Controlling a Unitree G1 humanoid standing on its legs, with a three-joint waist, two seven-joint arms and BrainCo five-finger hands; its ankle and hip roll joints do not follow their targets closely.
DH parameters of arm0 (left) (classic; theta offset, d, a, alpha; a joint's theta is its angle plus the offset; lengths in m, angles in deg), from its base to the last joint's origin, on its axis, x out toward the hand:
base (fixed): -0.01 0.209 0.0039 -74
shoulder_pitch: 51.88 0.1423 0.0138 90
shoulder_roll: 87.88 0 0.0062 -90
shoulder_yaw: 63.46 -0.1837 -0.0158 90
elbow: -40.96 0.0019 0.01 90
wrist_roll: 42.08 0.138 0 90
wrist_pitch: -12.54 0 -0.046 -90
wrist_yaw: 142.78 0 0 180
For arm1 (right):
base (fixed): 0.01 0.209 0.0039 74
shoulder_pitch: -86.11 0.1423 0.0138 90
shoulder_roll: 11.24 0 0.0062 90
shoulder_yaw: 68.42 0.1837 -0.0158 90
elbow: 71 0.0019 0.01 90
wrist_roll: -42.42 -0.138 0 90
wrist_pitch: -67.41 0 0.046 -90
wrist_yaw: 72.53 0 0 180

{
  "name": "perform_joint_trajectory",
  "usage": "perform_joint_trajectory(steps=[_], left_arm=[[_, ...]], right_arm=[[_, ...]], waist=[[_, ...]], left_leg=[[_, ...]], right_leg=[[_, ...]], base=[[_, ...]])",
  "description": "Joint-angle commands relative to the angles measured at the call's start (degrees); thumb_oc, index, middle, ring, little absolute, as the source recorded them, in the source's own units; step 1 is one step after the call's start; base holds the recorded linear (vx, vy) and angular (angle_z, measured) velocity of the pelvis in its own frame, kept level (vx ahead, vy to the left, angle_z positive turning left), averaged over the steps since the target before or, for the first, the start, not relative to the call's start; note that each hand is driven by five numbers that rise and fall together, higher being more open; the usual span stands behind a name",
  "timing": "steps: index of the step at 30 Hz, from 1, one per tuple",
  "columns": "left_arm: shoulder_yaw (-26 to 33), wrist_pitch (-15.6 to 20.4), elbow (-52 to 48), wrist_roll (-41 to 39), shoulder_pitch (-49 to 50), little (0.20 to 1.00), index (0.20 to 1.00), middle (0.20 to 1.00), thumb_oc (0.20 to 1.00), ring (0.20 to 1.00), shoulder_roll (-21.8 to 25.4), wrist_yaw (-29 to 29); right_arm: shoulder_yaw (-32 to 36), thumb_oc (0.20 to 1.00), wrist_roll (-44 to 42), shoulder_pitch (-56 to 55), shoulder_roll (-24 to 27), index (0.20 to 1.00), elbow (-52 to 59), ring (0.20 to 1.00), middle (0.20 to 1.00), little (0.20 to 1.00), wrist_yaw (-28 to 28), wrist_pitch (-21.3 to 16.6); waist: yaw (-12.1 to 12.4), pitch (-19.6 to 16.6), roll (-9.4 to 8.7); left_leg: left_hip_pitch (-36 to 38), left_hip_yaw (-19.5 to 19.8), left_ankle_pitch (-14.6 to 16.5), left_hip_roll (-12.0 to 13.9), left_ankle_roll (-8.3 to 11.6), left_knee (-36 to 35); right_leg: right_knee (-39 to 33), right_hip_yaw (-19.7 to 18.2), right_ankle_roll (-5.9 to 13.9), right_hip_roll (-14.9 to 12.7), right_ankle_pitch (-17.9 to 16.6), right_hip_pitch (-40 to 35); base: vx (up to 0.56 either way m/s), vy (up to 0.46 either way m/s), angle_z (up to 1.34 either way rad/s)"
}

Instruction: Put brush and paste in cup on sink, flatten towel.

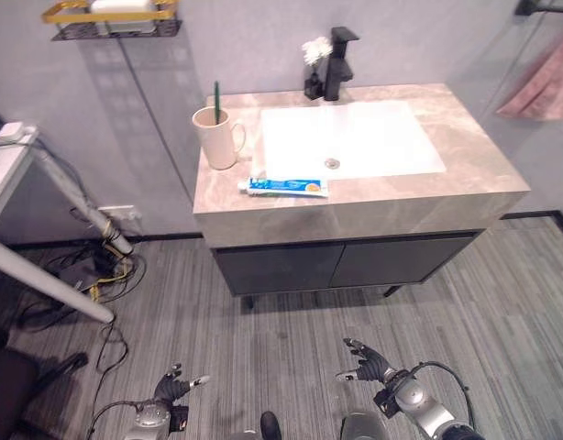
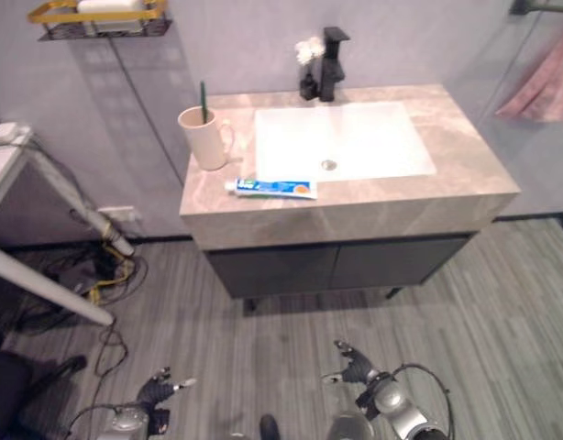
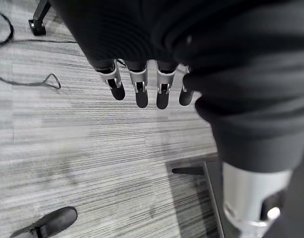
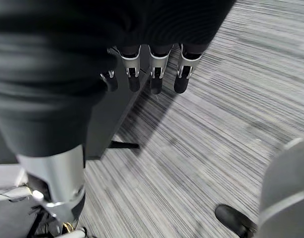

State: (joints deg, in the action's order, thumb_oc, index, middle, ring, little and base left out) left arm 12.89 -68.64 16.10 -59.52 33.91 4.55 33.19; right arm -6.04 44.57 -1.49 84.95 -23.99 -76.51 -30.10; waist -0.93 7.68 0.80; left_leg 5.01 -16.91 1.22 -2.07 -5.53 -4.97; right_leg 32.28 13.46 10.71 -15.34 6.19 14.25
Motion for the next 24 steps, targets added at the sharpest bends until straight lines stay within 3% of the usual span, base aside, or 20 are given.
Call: perform_joint_trajectory(steps=[1, 5, 8, 9, 13, 14, 21, 24], left_arm=[[2.9, 1.5, 0.7, 1.2, -1.0, 1.000, 1.000, 1.000, 1.000, 1.000, 0.3, 0.0], [3.0, 1.7, 0.7, 2.3, -1.2, 1.000, 1.000, 1.000, 1.000, 1.000, 0.1, -0.4], [1.7, 2.1, -0.1, 5.3, -0.9, 1.000, 1.000, 1.000, 1.000, 1.000, 0.4, -0.6], [0.2, 1.7, -0.1, 9.0, -0.9, 1.000, 1.000, 1.000, 1.000, 1.000, 1.3, -0.5], [0.7, 1.7, 0.5, 7.8, -0.2, 1.000, 1.000, 1.000, 1.000, 1.000, 0.5, -0.5], [0.5, 1.5, 0.7, 6.4, -0.8, 1.000, 1.000, 1.000, 1.000, 1.000, -0.3, -0.4], [-0.8, 1.7, -0.2, 5.7, -1.5, 1.000, 1.000, 1.000, 1.000, 1.000, -1.6, -0.5], [-1.4, 1.8, -1.3, 5.7, -1.5, 1.000, 1.000, 1.000, 1.000, 1.000, -1.6, -0.4]], right_arm=[[-0.7, 1.000, 1.4, 0.5, 1.5, 1.000, 1.9, 1.000, 1.000, 1.000, -0.5, -1.2], [-1.0, 1.000, 3.1, 0.6, 2.1, 1.000, 3.3, 1.000, 1.000, 1.000, -0.3, -1.0], [-1.1, 1.000, 4.9, 0.8, 3.3, 1.000, 5.0, 1.000, 1.000, 1.000, -0.4, -1.0], [-3.0, 1.000, 8.3, 1.8, 4.3, 1.000, 4.3, 1.000, 1.000, 1.000, -0.8, -1.2], [-1.5, 1.000, 8.3, 1.0, 6.9, 1.000, 7.2, 1.000, 1.000, 1.000, -0.6, -1.4], [-0.4, 1.000, 6.1, 0.6, 7.5, 1.000, 6.3, 1.000, 1.000, 1.000, -0.5, -1.4], [0.9, 1.000, 5.0, -0.5, 8.6, 1.000, 5.3, 1.000, 1.000, 1.000, 0.1, -1.3], [0.0, 1.000, 6.4, -0.7, 9.0, 1.000, 5.0, 1.000, 1.000, 1.000, 0.0, -1.3]], waist=[[-0.6, -0.2, -1.37], [-1.0, -0.2, -2.61], [-1.1, 0.0, -3.20], [-1.0, -0.4, -3.93], [-1.6, -2.2, -3.22], [-2.2, -2.5, -2.50], [-3.2, -3.4, -1.25], [-3.2, -3.2, -0.81]], left_leg=[[-3.6, 1.9, -2.3, 4.3, 5.99, 3.3], [-0.4, 2.9, -1.4, 6.0, 8.42, 2.4], [1.1, 3.5, -0.1, 7.6, 9.63, 2.9], [3.2, 4.1, -0.9, 9.9, 11.07, 2.9], [3.3, 5.1, -3.4, 12.5, 12.34, 3.0], [2.6, 5.7, -5.5, 14.3, 13.20, 3.1], [4.0, 4.8, -9.3, 18.1, 14.96, 1.3], [3.2, 5.3, -11.3, 19.4, 15.49, 4.1]], right_leg=[[-20.3, -1.3, -0.18, 0.6, -14.6, -5.7], [-28.7, -2.8, 2.55, -3.1, -21.2, -5.2], [-30.1, -3.1, 3.60, -3.9, -22.5, -4.4], [-28.2, -4.2, 2.58, -0.6, -18.8, -5.3], [-29.0, -2.5, 1.33, 2.6, -16.7, -6.4], [-28.1, -2.0, 0.26, 4.5, -14.9, -6.2], [-25.3, -0.8, -1.20, 7.0, -11.4, -5.4], [-23.7, -1.0, -2.40, 8.3, -9.8, -5.0]], base=[[0.22, -0.177, -0.05], [0.22, -0.209, 0.08], [0.24, -0.300, 0.13], [0.22, -0.277, 0.10], [0.19, -0.240, -0.01], [0.05, -0.160, -0.23], [0.10, -0.151, 0.03], [0.07, -0.105, -0.05]])
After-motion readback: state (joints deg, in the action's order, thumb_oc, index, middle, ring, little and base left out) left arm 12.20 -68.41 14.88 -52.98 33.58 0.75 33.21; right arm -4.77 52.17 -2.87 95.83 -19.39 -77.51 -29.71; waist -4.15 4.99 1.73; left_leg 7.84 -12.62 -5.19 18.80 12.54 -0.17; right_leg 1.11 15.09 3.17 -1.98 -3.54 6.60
